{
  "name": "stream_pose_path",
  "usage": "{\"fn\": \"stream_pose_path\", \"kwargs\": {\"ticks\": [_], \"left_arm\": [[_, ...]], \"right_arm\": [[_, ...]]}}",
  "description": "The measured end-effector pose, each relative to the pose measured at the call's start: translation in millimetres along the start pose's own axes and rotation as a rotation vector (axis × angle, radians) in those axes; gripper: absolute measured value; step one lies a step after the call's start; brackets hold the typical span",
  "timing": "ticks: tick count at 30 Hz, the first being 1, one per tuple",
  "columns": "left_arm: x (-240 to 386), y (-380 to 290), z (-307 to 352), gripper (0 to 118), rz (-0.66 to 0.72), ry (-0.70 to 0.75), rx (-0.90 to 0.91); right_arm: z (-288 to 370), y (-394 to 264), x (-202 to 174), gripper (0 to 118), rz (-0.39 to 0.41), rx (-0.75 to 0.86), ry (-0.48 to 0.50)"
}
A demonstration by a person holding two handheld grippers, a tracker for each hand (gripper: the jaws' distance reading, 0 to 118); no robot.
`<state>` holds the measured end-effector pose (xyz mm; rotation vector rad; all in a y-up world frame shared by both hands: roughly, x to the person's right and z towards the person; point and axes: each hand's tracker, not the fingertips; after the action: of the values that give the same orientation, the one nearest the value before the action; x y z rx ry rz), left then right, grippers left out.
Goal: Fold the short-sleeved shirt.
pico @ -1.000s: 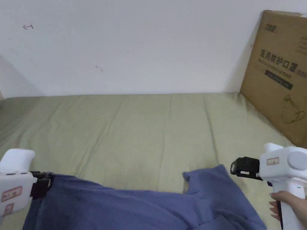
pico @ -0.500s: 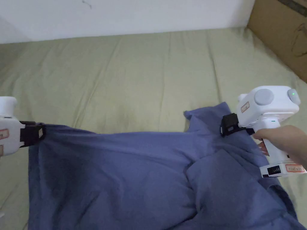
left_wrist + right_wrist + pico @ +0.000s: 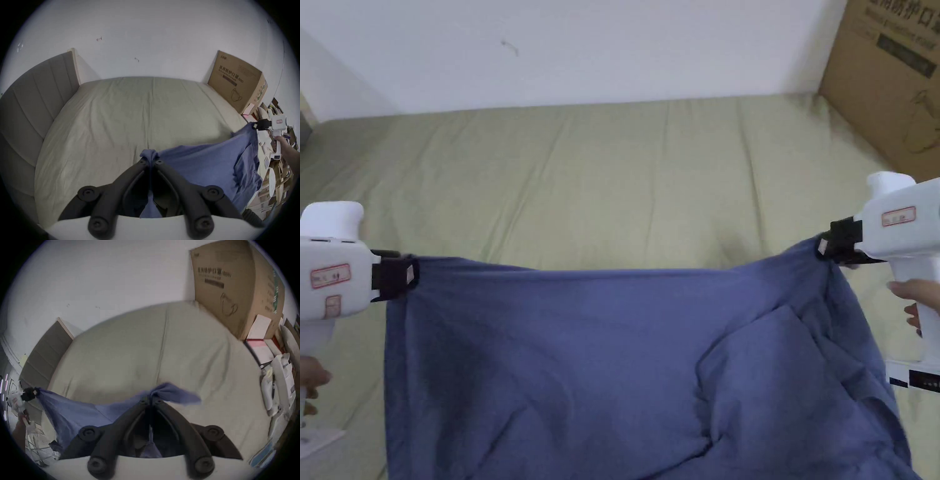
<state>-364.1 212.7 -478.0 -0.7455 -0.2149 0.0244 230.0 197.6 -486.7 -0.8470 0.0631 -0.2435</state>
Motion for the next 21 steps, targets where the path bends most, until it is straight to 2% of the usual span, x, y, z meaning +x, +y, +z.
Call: {"fn": "stream_pose_path", "kwargs": {"ticks": [4, 9, 14, 17, 21], "left_arm": [[6.8, 17.2, 48.7, 2, 0.009, -0.014, 0.072], [15.8, 48.4, 114.5, 2, -0.022, -0.015, 0.183], [22.2, 90.8, 169.7, 2, -0.047, -0.011, 0.289], [23.2, 119.2, 190.4, 2, -0.057, -0.003, 0.335], [21.0, 160.2, 197.8, 2, -0.039, 0.010, 0.384]], "right_arm": [[74.6, 16.9, -12.5, 0, 0.054, 0.107, 0.010], [158.5, 48.1, -33.4, 0, 0.054, 0.228, 0.040], [228.9, 86.5, -60.7, 0, 0.122, 0.393, 0.019], [256.6, 119.8, -73.2, 0, 0.115, 0.452, 0.020], [271.2, 169.6, -94.7, 0, 0.164, 0.516, -0.020]]}}
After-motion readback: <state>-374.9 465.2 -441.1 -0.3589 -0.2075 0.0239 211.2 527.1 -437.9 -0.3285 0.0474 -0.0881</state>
